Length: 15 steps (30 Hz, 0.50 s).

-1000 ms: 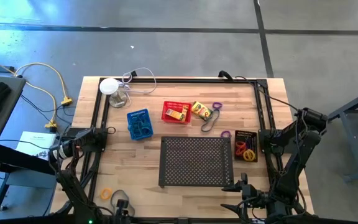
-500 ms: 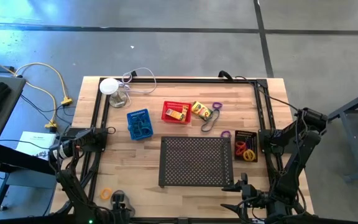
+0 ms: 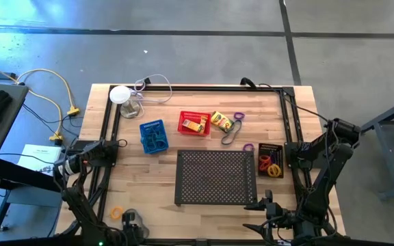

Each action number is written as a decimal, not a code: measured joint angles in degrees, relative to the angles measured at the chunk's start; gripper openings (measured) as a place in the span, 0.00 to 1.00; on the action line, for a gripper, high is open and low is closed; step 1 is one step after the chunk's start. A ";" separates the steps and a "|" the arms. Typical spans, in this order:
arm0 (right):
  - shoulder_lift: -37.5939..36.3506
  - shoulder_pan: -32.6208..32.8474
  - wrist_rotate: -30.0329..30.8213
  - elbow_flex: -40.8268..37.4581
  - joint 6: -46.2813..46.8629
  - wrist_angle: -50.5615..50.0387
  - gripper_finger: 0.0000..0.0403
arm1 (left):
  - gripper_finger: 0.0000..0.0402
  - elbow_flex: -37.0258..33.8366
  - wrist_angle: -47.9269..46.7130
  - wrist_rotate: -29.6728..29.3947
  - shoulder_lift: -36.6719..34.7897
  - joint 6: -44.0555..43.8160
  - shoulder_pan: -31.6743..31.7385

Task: Pick & Place Office Desk Supplies
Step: Put the blue rubber band into the blue bin

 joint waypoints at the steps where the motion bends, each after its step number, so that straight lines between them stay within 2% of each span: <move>1: 0.02 0.02 0.00 0.00 0.13 0.00 0.64 | 0.26 0.00 0.00 0.14 0.02 0.00 0.02; 8: 2.77 -0.16 -0.05 0.02 0.26 2.15 0.64 | 0.03 -0.11 1.62 -0.91 0.16 0.02 0.04; 15: 3.80 -2.51 -3.78 0.02 -2.73 2.67 0.64 | 0.01 -0.19 4.42 -8.88 -0.13 7.47 -0.07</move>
